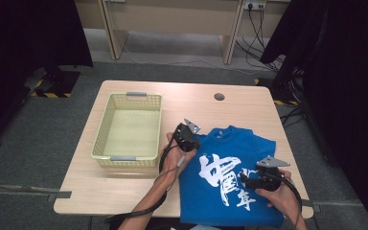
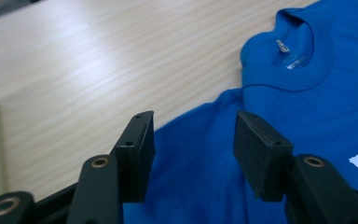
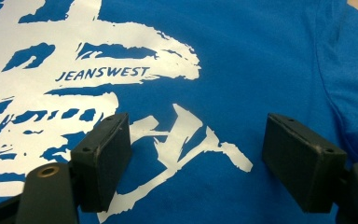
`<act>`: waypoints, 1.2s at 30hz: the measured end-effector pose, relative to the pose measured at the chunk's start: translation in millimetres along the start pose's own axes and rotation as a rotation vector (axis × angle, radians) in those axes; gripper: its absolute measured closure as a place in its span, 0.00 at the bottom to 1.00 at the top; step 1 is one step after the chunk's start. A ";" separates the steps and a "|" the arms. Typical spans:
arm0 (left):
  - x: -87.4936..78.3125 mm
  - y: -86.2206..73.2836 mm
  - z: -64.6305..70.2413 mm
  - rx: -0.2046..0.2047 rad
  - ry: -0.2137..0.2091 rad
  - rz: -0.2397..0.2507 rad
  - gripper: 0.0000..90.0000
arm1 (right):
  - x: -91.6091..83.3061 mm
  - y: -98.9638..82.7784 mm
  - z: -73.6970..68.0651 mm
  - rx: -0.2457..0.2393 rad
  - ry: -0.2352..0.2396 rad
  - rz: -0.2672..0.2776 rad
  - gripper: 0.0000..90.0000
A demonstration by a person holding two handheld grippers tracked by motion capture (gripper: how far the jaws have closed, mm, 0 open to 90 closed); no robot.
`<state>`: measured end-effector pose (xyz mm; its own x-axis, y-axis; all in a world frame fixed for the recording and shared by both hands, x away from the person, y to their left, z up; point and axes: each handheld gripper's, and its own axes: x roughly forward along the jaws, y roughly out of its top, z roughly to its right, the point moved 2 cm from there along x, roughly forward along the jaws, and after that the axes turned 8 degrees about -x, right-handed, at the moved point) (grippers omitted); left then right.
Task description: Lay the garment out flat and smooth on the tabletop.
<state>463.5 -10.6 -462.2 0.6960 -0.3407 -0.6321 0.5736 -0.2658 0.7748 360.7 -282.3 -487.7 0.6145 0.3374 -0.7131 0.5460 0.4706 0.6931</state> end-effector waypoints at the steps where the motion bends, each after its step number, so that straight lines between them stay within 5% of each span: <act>1: 0.0 0.0 0.0 0.000 0.000 0.000 0.53 | 0.0 0.0 -0.1 0.001 0.000 -0.001 0.27; 13: 33.7 -2.8 -7.3 -0.083 0.028 -0.057 0.54 | -0.6 -0.8 0.4 0.001 0.002 0.000 0.26; 29: 33.6 -0.7 -27.2 -0.066 0.161 -0.053 0.49 | -14.9 -15.5 -0.4 0.033 -0.028 -0.001 0.27; 32: 28.1 -0.6 -24.4 -0.055 0.155 -0.036 0.42 | -14.7 -14.9 0.0 0.033 -0.024 -0.004 0.26; 36: 11.6 -3.7 -11.0 -0.009 0.095 -0.013 0.37 | -14.6 -14.0 0.4 0.043 -0.021 0.007 0.25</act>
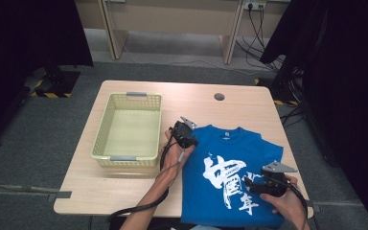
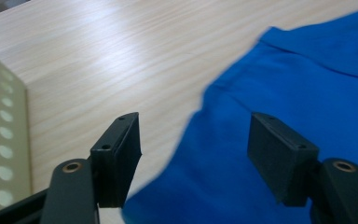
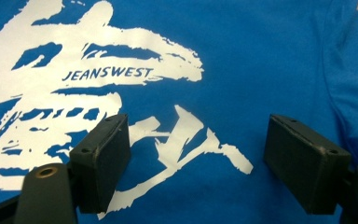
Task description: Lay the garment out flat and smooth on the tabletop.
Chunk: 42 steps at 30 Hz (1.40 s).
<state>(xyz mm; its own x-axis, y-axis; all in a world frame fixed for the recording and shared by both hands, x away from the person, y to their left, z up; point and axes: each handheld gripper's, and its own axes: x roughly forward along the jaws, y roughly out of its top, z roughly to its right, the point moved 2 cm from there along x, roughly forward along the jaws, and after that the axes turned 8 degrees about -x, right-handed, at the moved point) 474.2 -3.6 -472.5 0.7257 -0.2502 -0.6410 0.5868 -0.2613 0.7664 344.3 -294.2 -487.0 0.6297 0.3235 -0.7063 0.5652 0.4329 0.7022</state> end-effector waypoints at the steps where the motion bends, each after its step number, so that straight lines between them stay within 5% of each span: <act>1: -3.9 -2.1 3.4 0.004 -0.020 -0.001 0.37 | -0.1 0.7 0.4 0.000 -0.003 0.004 0.25; 5: -14.1 -13.5 14.1 0.010 -0.096 -0.012 0.35 | 0.0 6.1 5.5 -0.005 -0.022 0.016 0.25; 9: -20.5 -22.5 19.3 0.017 -0.128 -0.022 0.33 | 2.5 10.6 13.0 0.004 -0.042 0.021 0.25; 18: -21.7 -37.0 15.7 0.013 -0.128 -0.044 0.31 | 22.8 32.0 44.1 0.042 -0.092 -0.002 0.25; 24: -28.3 -41.6 13.8 0.028 -0.112 -0.047 0.31 | 32.0 23.5 69.2 0.108 -0.104 -0.021 0.25; 35: -37.8 -51.1 12.0 0.034 -0.099 -0.029 0.32 | 16.6 8.1 71.4 0.130 -0.136 -0.025 0.26; 42: -44.6 -52.7 12.9 0.018 -0.128 -0.004 0.27 | 18.9 13.6 66.4 0.133 -0.138 -0.015 0.23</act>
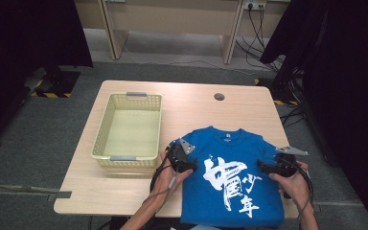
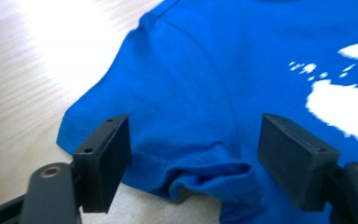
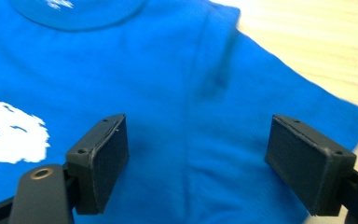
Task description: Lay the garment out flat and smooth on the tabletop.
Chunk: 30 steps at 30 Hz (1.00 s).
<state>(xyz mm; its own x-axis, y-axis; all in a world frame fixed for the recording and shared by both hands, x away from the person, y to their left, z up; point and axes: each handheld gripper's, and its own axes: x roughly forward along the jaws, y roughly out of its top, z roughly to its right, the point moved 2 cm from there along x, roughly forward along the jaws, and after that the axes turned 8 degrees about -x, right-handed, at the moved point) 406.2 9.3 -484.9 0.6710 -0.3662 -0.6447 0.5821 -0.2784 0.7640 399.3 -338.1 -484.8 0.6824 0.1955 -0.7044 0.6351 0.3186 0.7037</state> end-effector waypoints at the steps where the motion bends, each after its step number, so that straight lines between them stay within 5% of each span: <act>1: -3.0 -0.2 0.4 -0.004 -0.010 0.007 0.26 | -0.8 0.9 -2.8 0.000 0.005 0.011 0.23; 12: -30.5 -22.4 0.3 0.034 -0.071 -0.006 0.22 | -8.1 0.8 -36.2 -0.080 0.071 0.030 0.23; 19: -38.7 -31.4 -3.4 0.032 -0.092 0.020 0.22 | -9.8 -5.3 -43.1 -0.095 0.089 0.027 0.23; 30: -42.1 -46.9 -2.1 0.020 -0.116 -0.012 0.20 | -20.3 -11.0 -58.3 -0.124 0.122 0.040 0.23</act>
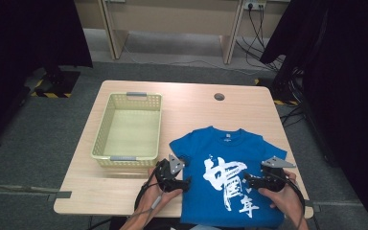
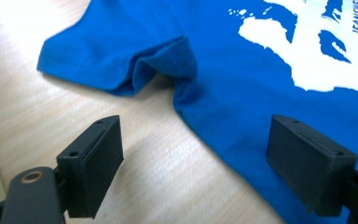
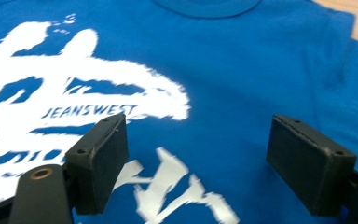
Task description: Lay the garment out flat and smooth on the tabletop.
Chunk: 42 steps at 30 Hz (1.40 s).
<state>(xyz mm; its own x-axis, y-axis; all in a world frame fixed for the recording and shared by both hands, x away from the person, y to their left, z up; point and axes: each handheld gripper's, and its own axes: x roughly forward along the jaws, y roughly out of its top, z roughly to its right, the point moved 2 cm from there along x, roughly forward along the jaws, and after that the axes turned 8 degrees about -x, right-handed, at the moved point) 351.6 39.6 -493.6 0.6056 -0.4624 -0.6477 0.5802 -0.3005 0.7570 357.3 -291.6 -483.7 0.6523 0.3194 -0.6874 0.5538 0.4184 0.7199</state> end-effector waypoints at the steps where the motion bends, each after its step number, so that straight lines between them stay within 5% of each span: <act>1: -0.7 -1.1 0.1 0.001 -0.002 -0.006 0.19 | -0.5 -0.8 -2.0 -0.003 0.003 -0.001 0.23; 12: -4.4 -5.0 2.9 0.016 0.017 -0.004 0.17 | -1.0 -6.4 -10.9 -0.016 0.018 -0.032 0.22; 42: 9.7 8.5 -4.7 -0.012 0.080 0.011 0.22 | 32.9 24.8 14.4 -0.001 0.008 -0.059 0.21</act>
<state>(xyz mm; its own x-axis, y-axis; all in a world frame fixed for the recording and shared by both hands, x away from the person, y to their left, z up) 365.0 36.6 -493.9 0.6531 -0.3973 -0.6447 0.5794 -0.2860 0.7632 400.0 -282.9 -487.1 0.6142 0.3009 -0.7295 0.5906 0.4378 0.6778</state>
